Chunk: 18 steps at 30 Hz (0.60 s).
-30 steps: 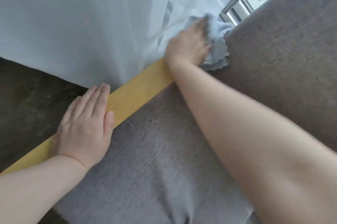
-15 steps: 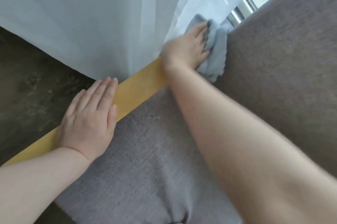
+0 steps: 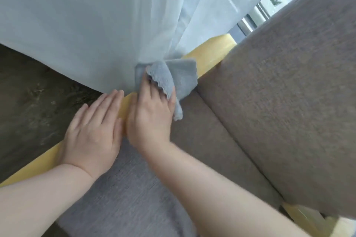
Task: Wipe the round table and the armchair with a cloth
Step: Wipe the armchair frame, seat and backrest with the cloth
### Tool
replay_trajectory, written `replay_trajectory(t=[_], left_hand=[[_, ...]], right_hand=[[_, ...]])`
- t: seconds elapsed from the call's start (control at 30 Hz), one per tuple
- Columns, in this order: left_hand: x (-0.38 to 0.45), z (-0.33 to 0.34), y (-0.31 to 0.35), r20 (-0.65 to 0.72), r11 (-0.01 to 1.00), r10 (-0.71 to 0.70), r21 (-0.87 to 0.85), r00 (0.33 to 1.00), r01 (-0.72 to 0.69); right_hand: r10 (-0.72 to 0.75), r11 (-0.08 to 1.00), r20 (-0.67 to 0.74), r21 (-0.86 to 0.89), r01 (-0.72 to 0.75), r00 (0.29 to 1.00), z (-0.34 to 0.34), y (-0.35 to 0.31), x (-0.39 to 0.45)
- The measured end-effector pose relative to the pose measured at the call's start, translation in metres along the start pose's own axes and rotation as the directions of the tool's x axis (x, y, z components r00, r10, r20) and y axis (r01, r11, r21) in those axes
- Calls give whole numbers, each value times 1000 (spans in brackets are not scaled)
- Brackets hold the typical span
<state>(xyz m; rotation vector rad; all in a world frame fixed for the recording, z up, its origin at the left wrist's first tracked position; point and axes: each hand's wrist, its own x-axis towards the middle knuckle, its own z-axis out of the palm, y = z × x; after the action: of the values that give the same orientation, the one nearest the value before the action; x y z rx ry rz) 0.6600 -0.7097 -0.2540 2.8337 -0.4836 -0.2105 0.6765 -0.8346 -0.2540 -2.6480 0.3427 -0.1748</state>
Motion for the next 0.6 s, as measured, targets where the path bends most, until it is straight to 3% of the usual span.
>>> replay_trajectory(t=[0.07,0.1,0.2,0.33,0.43,0.5,0.53,0.6], left_hand=[[-1,1,1,12,1000,-10,7,1000,10],[-1,1,1,18,1000,-18,8,1000,18],[-1,3,0,9,1000,-23,5,1000,23],[-3,4,-2,-44,1000,-21,2,999,21],[-1,2,3,-35,1000,-19,-2,999,19],[1,3,2,-25,1000,-13,0,1000,13],[1,2,2,-26,1000,-10,-1,1000,10],[-1,1,0,-33,1000,-15,13,999,16]], right_hand=[[-170,985,40,9,170,985,-7,40,20],[-124,992,-30,34,125,992,-10,60,33],[251,939,-215,291,-183,944,-5,47,23],[277,893,-186,412,-181,943,14,-21,-14],[446,847,-347,462,-264,825,12,41,56],[520,820,-314,443,-362,794,4,44,67],[470,851,-261,386,-356,843,1,30,49],[67,974,-116,223,-40,991,-2,6,-5]])
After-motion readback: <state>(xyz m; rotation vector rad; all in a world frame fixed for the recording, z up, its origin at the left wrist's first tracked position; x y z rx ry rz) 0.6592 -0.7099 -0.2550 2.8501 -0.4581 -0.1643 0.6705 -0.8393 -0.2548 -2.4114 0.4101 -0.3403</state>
